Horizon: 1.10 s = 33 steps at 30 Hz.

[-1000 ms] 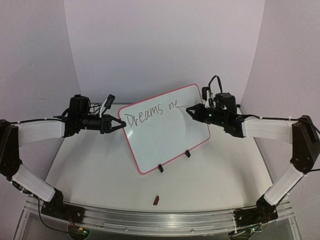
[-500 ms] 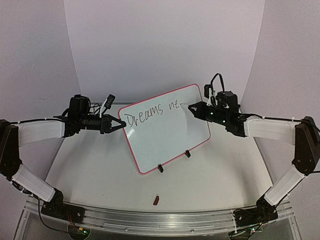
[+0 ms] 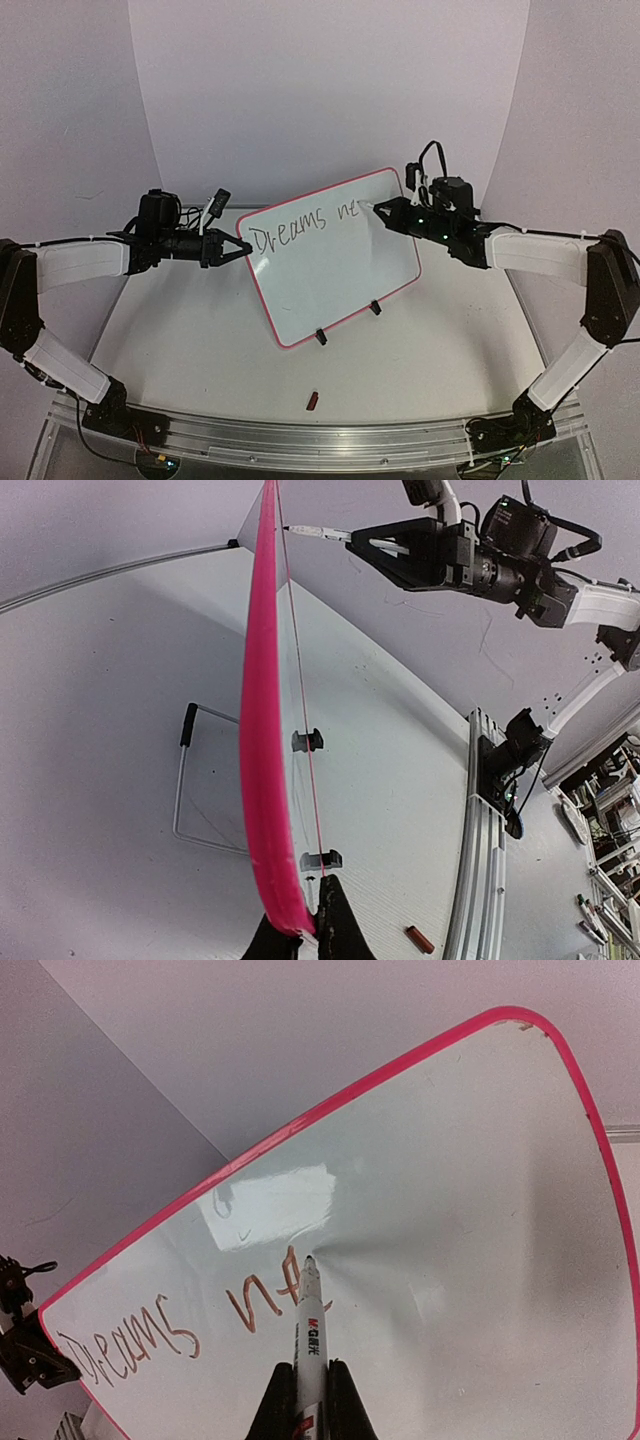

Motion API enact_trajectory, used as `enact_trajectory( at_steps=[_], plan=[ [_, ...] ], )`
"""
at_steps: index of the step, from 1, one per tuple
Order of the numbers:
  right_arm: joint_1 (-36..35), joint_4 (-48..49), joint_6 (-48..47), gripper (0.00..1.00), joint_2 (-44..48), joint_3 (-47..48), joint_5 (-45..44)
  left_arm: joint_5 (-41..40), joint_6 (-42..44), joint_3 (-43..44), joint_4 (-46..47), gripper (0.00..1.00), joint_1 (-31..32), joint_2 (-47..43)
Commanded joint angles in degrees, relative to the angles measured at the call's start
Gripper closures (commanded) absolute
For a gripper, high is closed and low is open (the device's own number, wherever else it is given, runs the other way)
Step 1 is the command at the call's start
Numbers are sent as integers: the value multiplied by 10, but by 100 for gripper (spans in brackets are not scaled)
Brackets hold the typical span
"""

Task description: Write a sentence on the whiteboard

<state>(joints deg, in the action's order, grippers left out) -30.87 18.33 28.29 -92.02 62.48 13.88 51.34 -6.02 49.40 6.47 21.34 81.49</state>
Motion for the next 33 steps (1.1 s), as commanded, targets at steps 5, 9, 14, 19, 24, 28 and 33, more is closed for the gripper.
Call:
enact_trajectory(
  at_steps=[5,9,14,19,24,28,33],
  plan=[
    [2,8,-5,100,-11,13,-5,-17,59,1,-27,100,12,3],
    [5,8,0,100,-12,13,-19,-18,59,1,-28,100,12,3],
    [8,8,2,100,-12,15,-30,-19,59,1,-29,100,12,4],
    [10,8,2,100,-16,25,-28,-20,59,2,-30,100,12,2],
    [11,8,-3,100,-21,41,-18,-20,73,1,-31,100,12,1],
    [10,8,-7,100,-29,51,-3,-20,73,2,-31,100,12,0],
    [11,8,-5,100,-35,47,13,-21,74,2,-33,100,12,-2]
  ],
)
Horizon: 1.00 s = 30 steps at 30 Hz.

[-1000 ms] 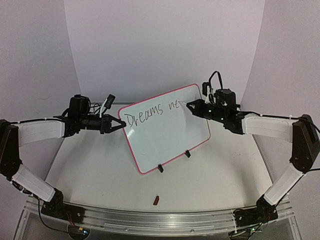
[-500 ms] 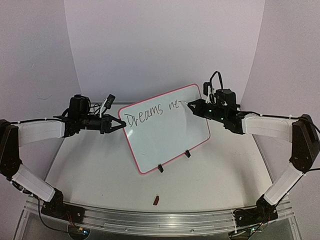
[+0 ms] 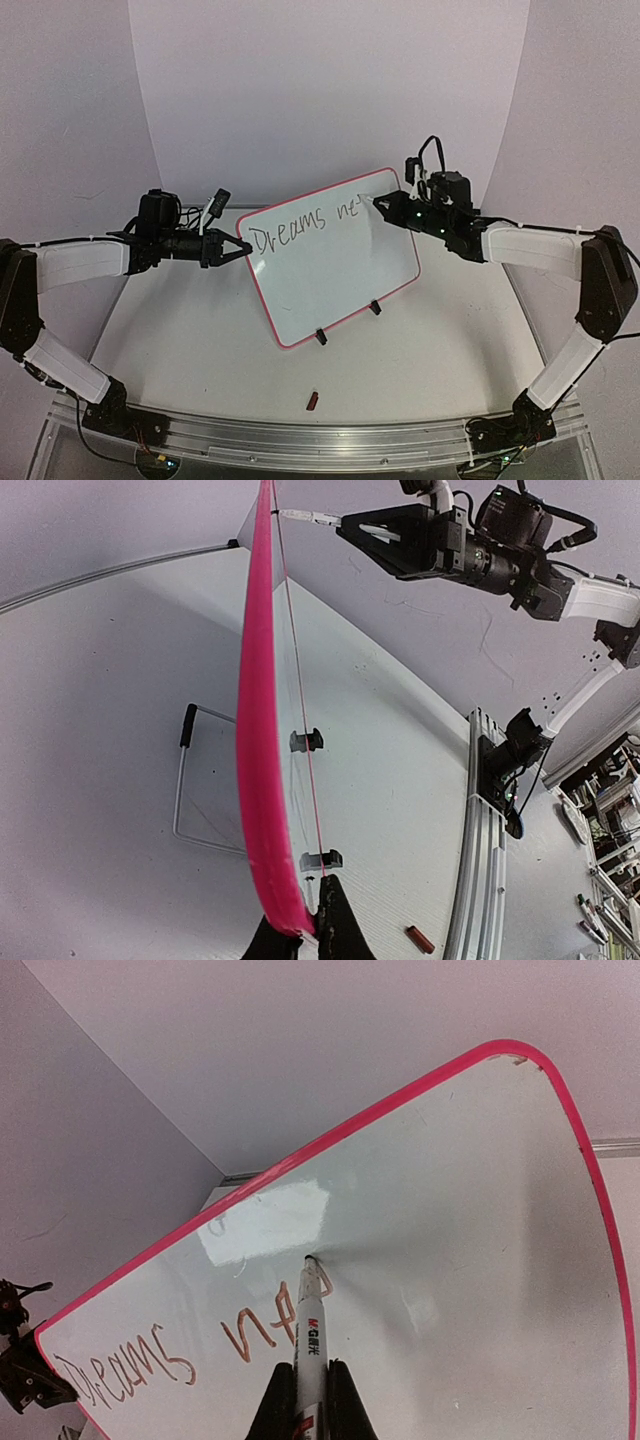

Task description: Write a sentence on the whiteboard

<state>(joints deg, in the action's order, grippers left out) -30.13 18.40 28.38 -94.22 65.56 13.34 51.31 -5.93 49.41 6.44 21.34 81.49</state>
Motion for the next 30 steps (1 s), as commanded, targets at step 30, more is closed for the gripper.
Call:
enact_trajectory(
  at_steps=[30],
  plan=[
    [3,-6,-10,100,40,-31,-37,-20,72,1,-31,100,12,0]
  ],
)
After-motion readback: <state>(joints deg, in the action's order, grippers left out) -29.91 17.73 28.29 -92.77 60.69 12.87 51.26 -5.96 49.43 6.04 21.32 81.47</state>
